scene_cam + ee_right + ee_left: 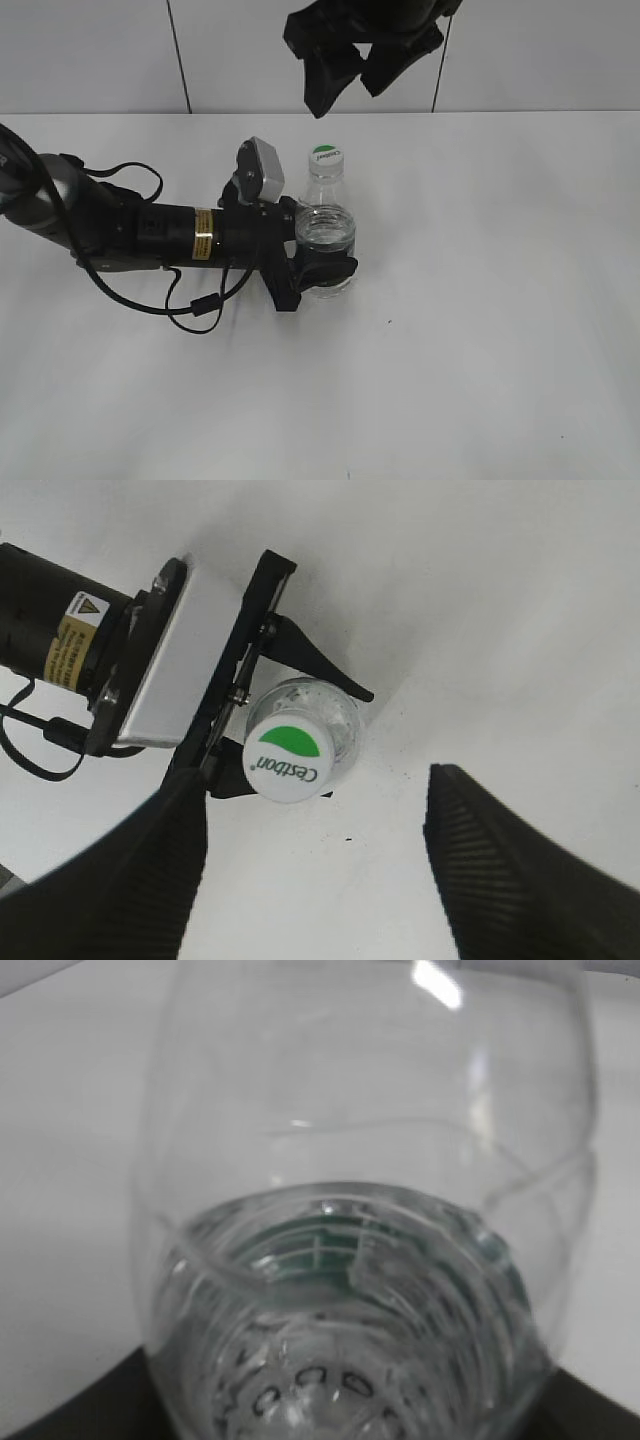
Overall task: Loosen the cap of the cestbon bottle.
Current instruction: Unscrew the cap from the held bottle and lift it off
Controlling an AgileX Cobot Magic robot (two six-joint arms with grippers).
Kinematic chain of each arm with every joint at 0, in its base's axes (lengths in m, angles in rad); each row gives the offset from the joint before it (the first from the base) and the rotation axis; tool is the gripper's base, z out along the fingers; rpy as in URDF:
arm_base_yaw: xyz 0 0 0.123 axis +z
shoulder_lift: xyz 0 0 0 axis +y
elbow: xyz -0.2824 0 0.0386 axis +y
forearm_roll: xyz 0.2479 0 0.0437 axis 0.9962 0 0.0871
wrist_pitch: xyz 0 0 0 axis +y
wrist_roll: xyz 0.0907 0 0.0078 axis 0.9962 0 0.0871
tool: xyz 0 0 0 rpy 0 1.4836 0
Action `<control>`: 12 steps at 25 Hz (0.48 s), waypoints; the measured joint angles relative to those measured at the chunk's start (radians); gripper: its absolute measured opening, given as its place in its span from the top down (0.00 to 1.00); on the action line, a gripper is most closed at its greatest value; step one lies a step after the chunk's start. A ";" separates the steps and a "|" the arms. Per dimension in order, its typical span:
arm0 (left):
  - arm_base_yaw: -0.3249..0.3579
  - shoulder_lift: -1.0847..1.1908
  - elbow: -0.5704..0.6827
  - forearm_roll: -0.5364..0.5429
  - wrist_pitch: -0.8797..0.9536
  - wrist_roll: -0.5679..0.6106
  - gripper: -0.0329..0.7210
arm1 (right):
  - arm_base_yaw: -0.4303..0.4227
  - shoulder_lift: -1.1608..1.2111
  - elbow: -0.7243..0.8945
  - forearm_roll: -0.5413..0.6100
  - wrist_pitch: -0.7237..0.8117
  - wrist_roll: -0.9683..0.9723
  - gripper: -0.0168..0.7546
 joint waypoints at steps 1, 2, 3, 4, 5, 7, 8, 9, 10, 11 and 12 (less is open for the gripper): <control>0.000 0.000 0.000 0.000 0.000 0.000 0.41 | 0.000 0.005 0.004 0.001 0.000 0.005 0.31; 0.000 0.000 0.000 0.000 0.000 0.000 0.41 | 0.000 0.008 0.012 0.002 -0.001 0.009 0.31; 0.000 0.000 0.000 0.000 0.000 0.000 0.41 | 0.000 0.009 0.024 0.004 -0.001 0.012 0.31; 0.000 0.000 0.000 0.000 0.000 0.000 0.41 | 0.000 0.011 0.035 0.008 -0.001 0.013 0.31; 0.000 0.000 0.000 0.000 0.000 0.000 0.41 | 0.000 0.011 0.044 0.010 0.001 0.014 0.31; 0.000 0.000 0.000 0.000 0.000 0.000 0.41 | 0.000 0.011 0.052 0.013 0.001 0.015 0.31; 0.000 0.000 0.000 0.000 0.000 0.000 0.41 | 0.001 0.011 0.053 0.016 0.001 0.015 0.31; 0.000 0.000 0.000 0.000 0.000 0.000 0.41 | 0.005 0.011 0.054 0.017 0.002 0.011 0.31; 0.000 0.000 0.000 0.000 -0.001 0.000 0.41 | 0.009 0.011 0.054 0.018 0.002 0.006 0.31; 0.000 0.000 0.000 0.000 -0.001 0.000 0.41 | 0.016 0.011 0.054 0.018 0.002 0.000 0.31; 0.000 0.000 0.000 0.000 -0.001 0.000 0.41 | 0.022 0.014 0.054 0.018 0.002 -0.006 0.31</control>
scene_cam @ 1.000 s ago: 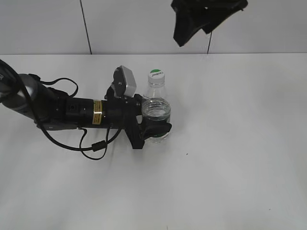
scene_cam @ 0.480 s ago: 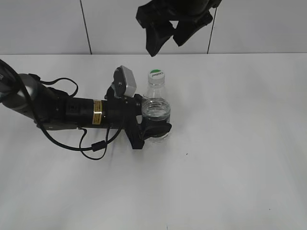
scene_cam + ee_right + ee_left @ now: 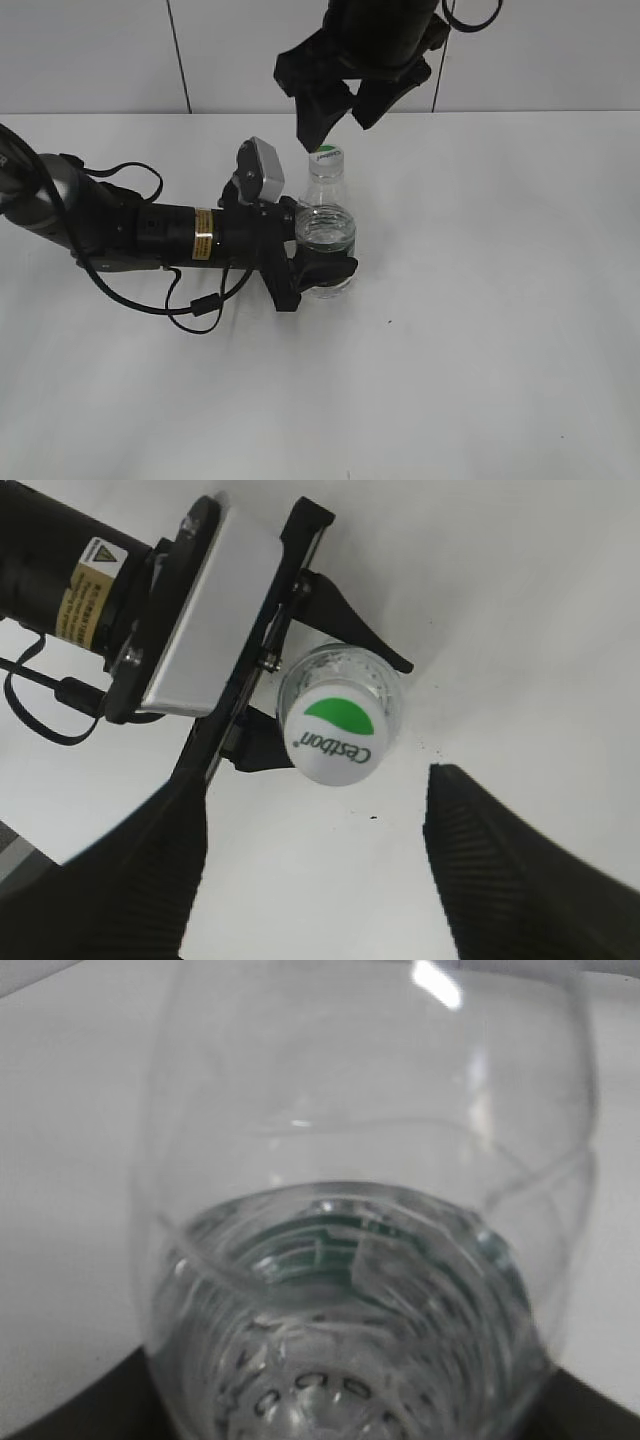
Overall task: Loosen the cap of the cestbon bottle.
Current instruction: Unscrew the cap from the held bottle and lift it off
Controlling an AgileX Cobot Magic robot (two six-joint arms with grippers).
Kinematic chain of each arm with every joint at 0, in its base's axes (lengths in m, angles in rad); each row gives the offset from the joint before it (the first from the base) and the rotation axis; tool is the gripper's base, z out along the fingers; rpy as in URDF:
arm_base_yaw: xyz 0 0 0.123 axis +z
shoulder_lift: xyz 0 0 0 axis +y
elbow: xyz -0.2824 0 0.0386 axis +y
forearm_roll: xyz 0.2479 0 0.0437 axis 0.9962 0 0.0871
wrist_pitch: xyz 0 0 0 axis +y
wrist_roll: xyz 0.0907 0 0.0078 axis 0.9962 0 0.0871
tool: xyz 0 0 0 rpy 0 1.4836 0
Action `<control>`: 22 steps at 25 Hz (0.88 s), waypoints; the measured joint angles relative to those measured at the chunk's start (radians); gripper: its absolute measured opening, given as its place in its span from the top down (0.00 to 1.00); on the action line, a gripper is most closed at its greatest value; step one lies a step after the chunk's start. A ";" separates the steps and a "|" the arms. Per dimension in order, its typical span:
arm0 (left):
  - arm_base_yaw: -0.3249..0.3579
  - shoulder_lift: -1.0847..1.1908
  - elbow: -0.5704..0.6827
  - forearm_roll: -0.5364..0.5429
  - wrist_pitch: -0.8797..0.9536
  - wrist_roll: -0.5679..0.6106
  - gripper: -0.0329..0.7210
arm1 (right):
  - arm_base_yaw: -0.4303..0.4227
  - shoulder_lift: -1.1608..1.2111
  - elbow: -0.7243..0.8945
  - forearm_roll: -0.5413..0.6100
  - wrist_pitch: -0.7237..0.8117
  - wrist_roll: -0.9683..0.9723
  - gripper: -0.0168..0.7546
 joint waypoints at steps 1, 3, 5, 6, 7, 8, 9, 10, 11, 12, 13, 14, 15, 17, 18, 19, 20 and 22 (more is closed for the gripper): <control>0.000 0.000 0.000 0.000 0.000 0.000 0.41 | 0.006 0.005 0.000 0.000 0.000 -0.004 0.31; 0.000 0.000 0.000 0.000 0.001 0.000 0.41 | 0.014 0.022 0.000 -0.007 0.000 -0.006 0.31; 0.000 0.000 0.000 0.001 0.001 0.000 0.41 | 0.015 0.037 0.000 -0.028 0.001 -0.007 0.31; 0.000 0.000 0.000 0.001 0.000 0.000 0.41 | 0.015 0.042 0.000 -0.037 0.001 -0.008 0.31; 0.000 0.000 0.000 0.001 0.000 0.000 0.41 | 0.015 0.044 0.000 -0.045 0.001 -0.008 0.31; 0.000 0.000 0.000 0.001 0.000 0.000 0.41 | 0.015 0.045 0.000 -0.050 0.001 -0.008 0.31; 0.000 0.000 0.000 0.001 0.000 0.000 0.41 | 0.015 0.047 0.000 -0.052 0.001 -0.009 0.31; 0.000 0.000 0.000 0.001 0.000 0.000 0.41 | 0.015 0.048 0.000 -0.052 0.001 -0.009 0.31; 0.000 0.000 0.000 0.001 0.000 0.000 0.41 | 0.015 0.051 0.000 -0.052 0.001 -0.009 0.31; 0.000 0.000 0.000 0.001 0.000 0.000 0.41 | 0.015 0.055 0.000 -0.052 0.001 -0.009 0.32; 0.000 0.000 0.000 0.001 0.000 0.000 0.41 | 0.015 0.059 0.000 -0.052 0.001 -0.009 0.33; 0.000 0.000 0.000 0.001 0.000 0.000 0.41 | 0.015 0.065 0.000 -0.052 0.001 -0.010 0.34; 0.000 0.000 0.000 0.001 0.000 0.000 0.41 | 0.015 0.069 0.000 -0.050 0.001 -0.013 0.36; 0.000 0.000 -0.001 0.001 0.000 0.000 0.41 | 0.015 0.074 0.000 -0.033 0.001 -0.023 0.38; 0.000 0.000 -0.001 0.001 0.000 0.000 0.41 | 0.015 0.075 0.000 -0.023 0.001 -0.027 0.39; 0.000 0.000 -0.001 0.001 0.000 0.000 0.41 | 0.015 0.075 0.000 -0.017 0.001 -0.029 0.39; 0.000 0.000 -0.001 0.001 0.000 0.000 0.41 | 0.015 0.075 0.000 -0.013 0.001 -0.030 0.39; 0.000 0.000 -0.001 0.001 0.000 0.000 0.41 | 0.015 0.075 0.000 -0.011 0.001 -0.032 0.40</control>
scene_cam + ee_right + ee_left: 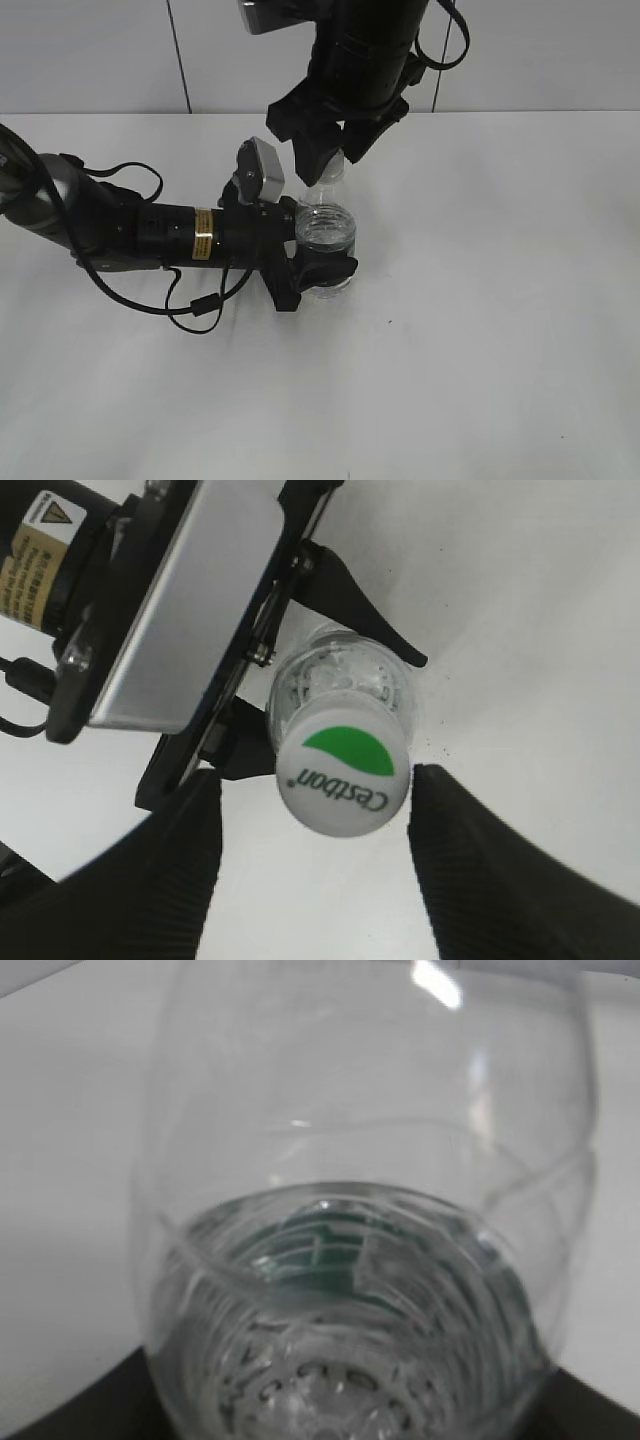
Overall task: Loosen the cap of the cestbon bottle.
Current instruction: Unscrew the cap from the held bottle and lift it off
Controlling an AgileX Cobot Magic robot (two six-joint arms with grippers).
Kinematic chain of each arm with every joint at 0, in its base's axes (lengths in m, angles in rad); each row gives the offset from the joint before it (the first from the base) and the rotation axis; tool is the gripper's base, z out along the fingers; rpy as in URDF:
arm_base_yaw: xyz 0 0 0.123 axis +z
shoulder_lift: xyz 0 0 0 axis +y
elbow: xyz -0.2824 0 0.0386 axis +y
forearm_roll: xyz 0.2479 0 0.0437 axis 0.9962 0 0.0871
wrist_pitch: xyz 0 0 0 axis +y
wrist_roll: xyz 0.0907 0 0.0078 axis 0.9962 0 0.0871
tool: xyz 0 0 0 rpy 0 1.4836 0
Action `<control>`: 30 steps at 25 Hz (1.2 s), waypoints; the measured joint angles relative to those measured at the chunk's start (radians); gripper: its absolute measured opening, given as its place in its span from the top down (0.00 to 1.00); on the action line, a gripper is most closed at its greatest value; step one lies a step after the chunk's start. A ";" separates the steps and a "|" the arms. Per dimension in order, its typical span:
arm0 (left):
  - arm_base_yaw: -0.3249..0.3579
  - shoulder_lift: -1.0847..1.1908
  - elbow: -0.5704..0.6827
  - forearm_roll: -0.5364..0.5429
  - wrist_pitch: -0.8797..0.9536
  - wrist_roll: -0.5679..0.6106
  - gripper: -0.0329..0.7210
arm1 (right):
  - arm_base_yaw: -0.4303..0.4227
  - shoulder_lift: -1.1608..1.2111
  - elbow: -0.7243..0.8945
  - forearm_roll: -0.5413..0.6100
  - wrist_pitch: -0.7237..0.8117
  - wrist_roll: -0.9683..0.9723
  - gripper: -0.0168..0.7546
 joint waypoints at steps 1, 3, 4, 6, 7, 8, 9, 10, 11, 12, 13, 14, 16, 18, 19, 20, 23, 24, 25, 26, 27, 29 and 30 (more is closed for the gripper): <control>0.000 0.000 0.000 0.000 0.000 0.000 0.41 | 0.000 0.000 0.000 0.001 0.000 -0.001 0.40; 0.000 0.000 0.000 0.000 0.000 0.000 0.41 | 0.000 0.000 0.000 0.001 0.000 -0.001 0.41; 0.000 0.000 0.000 0.000 0.000 0.000 0.41 | 0.000 0.000 0.000 0.000 0.000 -0.001 0.44; 0.000 0.000 0.000 0.000 0.000 0.000 0.41 | 0.000 0.000 0.000 -0.011 0.000 -0.001 0.50; 0.000 0.000 0.000 0.000 0.000 0.000 0.41 | 0.000 0.000 0.000 -0.019 0.000 -0.004 0.55; 0.000 0.000 0.000 0.000 0.000 0.000 0.41 | 0.000 0.000 0.000 -0.023 0.000 -0.012 0.59; 0.000 0.000 0.000 0.000 0.000 0.000 0.41 | 0.000 0.000 0.000 -0.023 0.000 -0.019 0.60; 0.000 0.000 0.000 0.000 0.000 0.000 0.41 | 0.000 0.000 0.000 -0.024 0.000 -0.026 0.60; 0.000 0.000 0.000 0.000 0.000 0.000 0.41 | 0.000 0.000 0.000 -0.024 0.000 -0.030 0.60; 0.000 0.000 0.000 0.000 0.000 0.000 0.41 | 0.000 0.000 0.000 -0.024 0.000 -0.031 0.60; 0.000 0.000 0.000 0.000 0.000 0.000 0.41 | 0.000 0.001 0.000 -0.024 0.000 -0.034 0.60; 0.000 0.000 0.000 0.000 0.000 0.000 0.41 | 0.000 0.001 0.000 -0.024 0.000 -0.034 0.60; 0.000 0.000 0.000 0.000 0.000 0.000 0.41 | 0.000 0.002 0.000 -0.022 0.000 -0.035 0.60; 0.000 0.000 0.000 0.000 0.000 0.000 0.41 | 0.000 0.002 0.000 -0.022 0.000 -0.035 0.60; 0.000 0.000 0.000 0.000 0.000 0.000 0.41 | 0.000 0.002 0.000 -0.022 -0.001 -0.035 0.60; 0.000 0.000 0.000 0.000 0.000 0.000 0.41 | 0.000 0.002 0.000 -0.022 -0.001 -0.035 0.60; 0.000 0.000 0.000 0.000 0.000 0.000 0.41 | 0.000 0.002 0.000 -0.022 -0.001 -0.081 0.60; 0.000 0.000 0.000 0.000 0.000 0.000 0.41 | 0.000 0.002 0.000 -0.022 -0.001 -0.127 0.60; 0.000 0.000 0.000 0.000 0.000 0.000 0.41 | 0.000 0.002 0.000 -0.022 -0.001 -0.185 0.60; 0.000 0.000 0.000 0.002 0.000 0.000 0.41 | 0.000 0.002 0.000 -0.022 -0.001 -0.241 0.60; 0.000 0.000 0.000 0.002 0.000 0.000 0.41 | 0.000 0.002 0.000 -0.023 -0.001 -0.318 0.60; 0.001 0.000 0.000 0.006 0.000 0.001 0.41 | 0.000 0.002 0.000 -0.023 -0.003 -0.512 0.60; 0.001 0.000 0.000 0.007 0.000 0.004 0.41 | 0.000 0.002 -0.001 -0.023 -0.004 -0.606 0.60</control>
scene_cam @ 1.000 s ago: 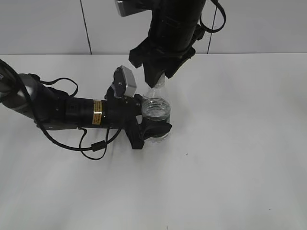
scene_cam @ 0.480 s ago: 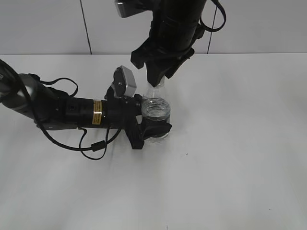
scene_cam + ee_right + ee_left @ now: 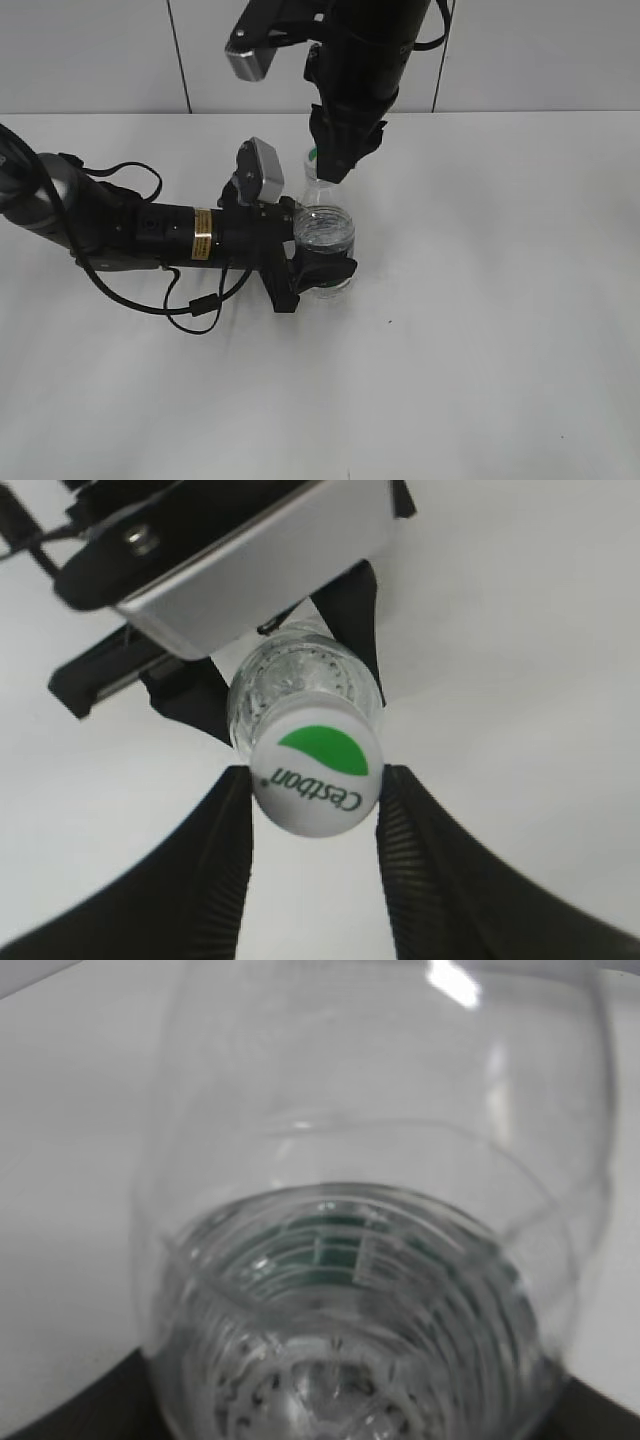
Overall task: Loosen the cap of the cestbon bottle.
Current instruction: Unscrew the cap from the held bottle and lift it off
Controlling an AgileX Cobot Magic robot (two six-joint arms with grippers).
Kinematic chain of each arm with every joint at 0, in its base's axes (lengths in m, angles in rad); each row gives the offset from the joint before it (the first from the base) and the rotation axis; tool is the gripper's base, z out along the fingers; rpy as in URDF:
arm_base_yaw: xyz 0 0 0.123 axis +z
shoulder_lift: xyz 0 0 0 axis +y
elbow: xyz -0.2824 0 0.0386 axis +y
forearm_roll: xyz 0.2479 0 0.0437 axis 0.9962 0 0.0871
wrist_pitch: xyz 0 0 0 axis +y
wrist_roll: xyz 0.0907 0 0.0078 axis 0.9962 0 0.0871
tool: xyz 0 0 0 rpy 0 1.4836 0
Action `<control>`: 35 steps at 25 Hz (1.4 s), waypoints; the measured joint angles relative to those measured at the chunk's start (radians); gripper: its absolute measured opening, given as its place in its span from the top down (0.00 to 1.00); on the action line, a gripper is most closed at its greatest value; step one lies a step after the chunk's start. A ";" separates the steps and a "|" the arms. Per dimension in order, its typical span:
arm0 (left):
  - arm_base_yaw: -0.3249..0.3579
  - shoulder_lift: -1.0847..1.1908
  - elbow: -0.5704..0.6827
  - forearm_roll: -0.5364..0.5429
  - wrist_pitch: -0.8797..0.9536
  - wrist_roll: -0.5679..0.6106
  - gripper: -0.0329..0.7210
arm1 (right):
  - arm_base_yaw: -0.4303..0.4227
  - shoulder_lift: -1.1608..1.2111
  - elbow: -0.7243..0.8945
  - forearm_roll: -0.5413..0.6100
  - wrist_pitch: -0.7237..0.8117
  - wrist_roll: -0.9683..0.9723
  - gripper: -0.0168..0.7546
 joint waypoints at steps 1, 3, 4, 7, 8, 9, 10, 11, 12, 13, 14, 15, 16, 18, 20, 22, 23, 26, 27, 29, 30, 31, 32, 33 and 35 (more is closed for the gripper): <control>0.000 0.000 0.000 0.002 0.000 0.003 0.41 | 0.000 0.000 0.000 0.000 0.000 -0.117 0.60; 0.000 -0.001 0.000 0.003 0.000 0.003 0.41 | 0.000 0.000 -0.002 -0.003 -0.002 -0.296 0.60; 0.000 -0.001 0.000 0.003 0.000 0.003 0.41 | 0.000 -0.001 -0.002 -0.006 -0.005 -0.364 0.60; 0.000 -0.001 0.000 0.002 0.000 0.002 0.41 | 0.000 -0.002 -0.002 -0.008 -0.009 -0.485 0.60; 0.000 -0.001 0.000 0.002 0.000 0.002 0.41 | 0.000 -0.002 -0.003 -0.010 -0.009 -0.524 0.60; 0.000 -0.001 0.000 0.002 0.000 0.002 0.41 | 0.000 -0.002 -0.003 -0.010 -0.010 -0.564 0.60; 0.000 -0.001 0.000 0.002 0.000 0.002 0.41 | 0.000 -0.002 -0.003 -0.011 -0.009 -0.599 0.60; 0.000 -0.001 0.000 0.001 0.000 0.002 0.41 | 0.000 -0.002 -0.003 -0.011 -0.011 -0.643 0.60; 0.000 -0.001 0.000 0.001 0.000 0.002 0.41 | 0.000 -0.002 -0.004 -0.011 -0.012 -0.692 0.60; 0.000 -0.001 0.000 0.001 0.001 0.002 0.41 | 0.000 -0.002 -0.004 -0.011 -0.013 -0.736 0.60; 0.000 -0.001 0.000 0.001 0.001 0.002 0.41 | 0.000 -0.002 -0.004 -0.011 -0.014 -0.789 0.60; 0.000 -0.001 0.000 0.001 0.001 0.002 0.41 | 0.000 -0.002 -0.004 -0.013 -0.015 -0.839 0.60; 0.000 -0.001 0.000 0.001 0.001 0.002 0.41 | 0.000 -0.002 -0.004 -0.014 -0.016 -0.883 0.60; 0.000 -0.001 0.000 0.000 0.002 0.001 0.41 | 0.000 -0.002 -0.004 -0.020 -0.016 -0.938 0.60; -0.001 -0.001 0.000 -0.002 0.003 0.000 0.41 | 0.000 -0.002 -0.004 -0.027 -0.016 -0.978 0.60; -0.001 -0.001 0.000 -0.002 0.003 -0.001 0.41 | 0.000 -0.002 -0.004 -0.032 -0.019 -1.023 0.60; -0.001 -0.001 0.000 -0.002 0.004 -0.001 0.41 | 0.000 -0.002 -0.004 -0.035 -0.019 -1.040 0.60; -0.001 -0.001 0.000 -0.003 0.004 -0.001 0.41 | 0.000 -0.002 -0.004 -0.042 -0.019 -1.060 0.60; -0.001 -0.001 0.000 -0.003 0.004 -0.001 0.41 | 0.001 -0.002 -0.004 -0.042 -0.020 -1.063 0.60; -0.001 -0.001 0.000 -0.003 0.004 -0.001 0.41 | 0.001 -0.003 -0.004 -0.043 -0.020 -1.066 0.60; -0.001 -0.001 0.000 -0.003 0.004 -0.001 0.41 | 0.001 -0.004 -0.004 -0.041 -0.020 -1.066 0.60; -0.001 -0.001 0.000 -0.003 0.004 -0.001 0.41 | 0.001 -0.004 -0.004 -0.036 -0.020 -1.066 0.60; -0.001 -0.001 0.000 -0.003 0.004 -0.001 0.41 | 0.001 -0.004 -0.004 -0.034 -0.020 -1.068 0.60; -0.001 -0.001 0.000 -0.003 0.004 -0.001 0.41 | 0.001 -0.006 -0.004 -0.033 -0.020 -1.069 0.60; -0.001 -0.001 0.000 -0.003 0.004 -0.001 0.41 | 0.001 -0.012 -0.004 -0.032 -0.020 -1.070 0.60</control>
